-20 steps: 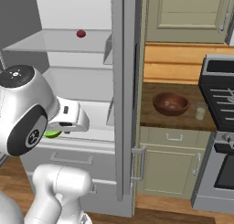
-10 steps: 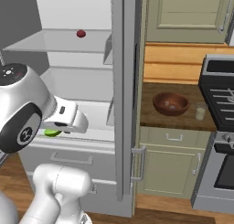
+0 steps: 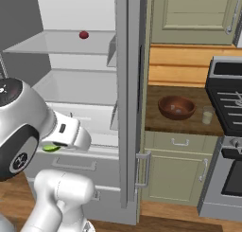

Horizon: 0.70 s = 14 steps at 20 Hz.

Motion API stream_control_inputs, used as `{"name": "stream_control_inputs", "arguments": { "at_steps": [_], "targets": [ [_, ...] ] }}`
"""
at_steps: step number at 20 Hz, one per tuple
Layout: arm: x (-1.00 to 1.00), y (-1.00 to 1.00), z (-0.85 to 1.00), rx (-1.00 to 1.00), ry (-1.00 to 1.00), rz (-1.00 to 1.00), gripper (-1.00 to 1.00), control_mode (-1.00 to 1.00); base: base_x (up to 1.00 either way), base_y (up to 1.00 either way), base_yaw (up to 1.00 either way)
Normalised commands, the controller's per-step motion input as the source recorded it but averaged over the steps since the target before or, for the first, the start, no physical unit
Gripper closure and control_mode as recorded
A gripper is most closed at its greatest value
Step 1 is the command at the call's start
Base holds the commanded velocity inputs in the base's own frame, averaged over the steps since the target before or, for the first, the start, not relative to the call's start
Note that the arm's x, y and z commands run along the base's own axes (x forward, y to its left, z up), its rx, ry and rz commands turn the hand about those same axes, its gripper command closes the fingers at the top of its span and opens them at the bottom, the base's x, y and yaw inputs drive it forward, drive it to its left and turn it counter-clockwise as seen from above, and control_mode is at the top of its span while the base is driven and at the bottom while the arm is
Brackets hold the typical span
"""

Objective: Grab a lemon wedge from the fridge and one ice cube from the ice bowl, and put them in the glass of lemonade.

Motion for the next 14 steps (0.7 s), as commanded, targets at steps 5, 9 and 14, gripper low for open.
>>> {"name": "stream_control_inputs", "arguments": {
  "at_steps": [5,9,14],
  "targets": [
    [-0.62,0.0,0.03,0.02,-0.1,0.06,1.0,-1.0,0.0,0.0,0.0],
    [0.0,0.02,0.0,0.0,-0.01,0.0,1.0,1.0,0.0,0.09,0.0],
    [0.0,0.0,0.0,0.0,0.0,0.0,1.0,1.0,-0.09,0.03,-0.04]
  ]
}}
